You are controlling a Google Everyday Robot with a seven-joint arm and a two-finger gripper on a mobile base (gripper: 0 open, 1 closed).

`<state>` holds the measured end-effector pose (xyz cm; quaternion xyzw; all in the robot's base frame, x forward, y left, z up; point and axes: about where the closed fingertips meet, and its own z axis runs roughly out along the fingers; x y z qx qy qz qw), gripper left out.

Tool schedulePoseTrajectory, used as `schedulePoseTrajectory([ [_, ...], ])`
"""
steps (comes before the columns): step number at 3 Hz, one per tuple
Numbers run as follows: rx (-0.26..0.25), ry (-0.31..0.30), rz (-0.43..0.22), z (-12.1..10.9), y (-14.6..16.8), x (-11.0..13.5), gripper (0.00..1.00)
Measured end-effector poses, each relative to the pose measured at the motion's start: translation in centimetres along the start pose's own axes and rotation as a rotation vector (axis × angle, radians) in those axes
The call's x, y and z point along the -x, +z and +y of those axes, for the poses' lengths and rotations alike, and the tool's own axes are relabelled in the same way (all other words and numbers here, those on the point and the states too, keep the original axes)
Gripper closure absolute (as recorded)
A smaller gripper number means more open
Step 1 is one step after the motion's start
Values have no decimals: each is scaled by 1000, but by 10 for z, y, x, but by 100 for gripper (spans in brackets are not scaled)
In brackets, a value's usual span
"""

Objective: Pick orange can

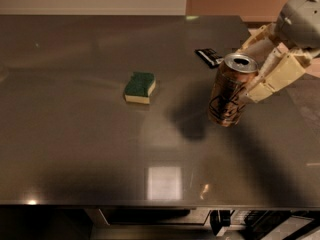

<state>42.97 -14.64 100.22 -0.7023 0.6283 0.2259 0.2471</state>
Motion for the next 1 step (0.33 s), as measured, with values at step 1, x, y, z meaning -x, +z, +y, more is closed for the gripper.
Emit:
schedulePoseTrajectory([
  [1, -40, -3, -8, -10, 0, 4, 100],
])
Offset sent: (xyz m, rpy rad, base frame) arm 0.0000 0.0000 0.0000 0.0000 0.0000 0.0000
